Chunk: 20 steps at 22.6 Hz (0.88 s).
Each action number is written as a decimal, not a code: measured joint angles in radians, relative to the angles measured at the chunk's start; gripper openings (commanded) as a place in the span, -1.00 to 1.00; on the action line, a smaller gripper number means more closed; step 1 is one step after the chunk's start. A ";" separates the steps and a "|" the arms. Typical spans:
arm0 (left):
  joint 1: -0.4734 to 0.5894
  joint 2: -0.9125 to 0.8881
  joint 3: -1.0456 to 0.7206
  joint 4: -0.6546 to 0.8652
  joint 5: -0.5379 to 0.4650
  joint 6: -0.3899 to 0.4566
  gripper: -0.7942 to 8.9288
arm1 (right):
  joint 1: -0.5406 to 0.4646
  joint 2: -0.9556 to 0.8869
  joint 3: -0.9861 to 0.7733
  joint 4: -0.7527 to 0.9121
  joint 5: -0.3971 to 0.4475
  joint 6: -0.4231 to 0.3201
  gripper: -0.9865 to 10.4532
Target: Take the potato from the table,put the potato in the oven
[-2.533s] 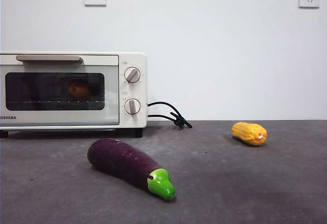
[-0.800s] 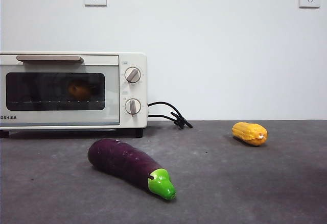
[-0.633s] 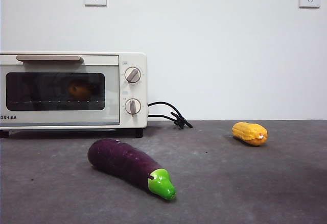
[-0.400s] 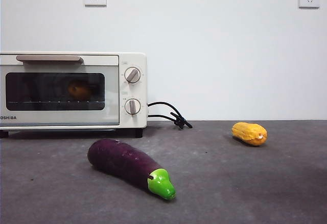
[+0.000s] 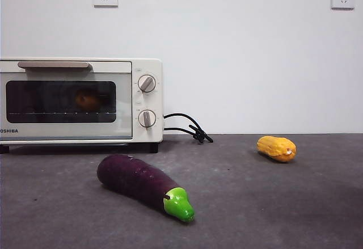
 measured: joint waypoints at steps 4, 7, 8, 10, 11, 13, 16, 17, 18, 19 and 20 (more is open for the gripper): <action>0.000 0.000 0.000 0.000 0.000 0.000 -0.85 | 0.000 0.000 0.000 0.000 0.000 0.000 -0.82; 0.000 0.000 0.000 0.000 0.000 0.000 -0.84 | 0.000 0.000 0.000 0.000 0.000 0.000 -0.82; 0.000 0.000 0.000 0.000 0.000 0.000 -0.85 | 0.000 0.000 0.000 0.000 0.000 0.000 -0.82; 0.000 0.000 0.000 0.000 0.000 0.000 -0.84 | 0.000 0.000 0.000 0.000 0.000 0.000 -0.82; 0.000 0.000 0.000 0.000 0.000 0.000 -0.85 | 0.000 0.000 0.000 -0.001 0.000 0.000 -0.82; 0.000 0.000 0.000 0.000 0.000 0.000 -0.84 | 0.000 0.000 0.003 -0.010 0.000 0.000 -0.82; 0.000 0.000 0.000 0.000 0.000 0.000 -0.85 | 0.000 0.000 0.018 -0.059 0.000 0.000 -0.82; 0.000 0.000 0.000 0.000 0.000 0.000 -0.84 | 0.000 0.000 0.026 -0.084 0.000 0.000 -0.82; 0.000 0.000 0.000 0.000 0.000 0.000 -0.85 | 0.000 0.000 0.035 -0.117 0.000 0.000 -0.82; 0.000 0.000 0.000 0.000 0.000 0.000 -0.84 | 0.000 0.000 0.043 -0.149 0.000 0.000 -0.82; 0.000 0.000 0.000 0.000 0.000 0.000 -0.84 | 0.000 0.000 0.054 -0.193 0.000 0.000 -0.82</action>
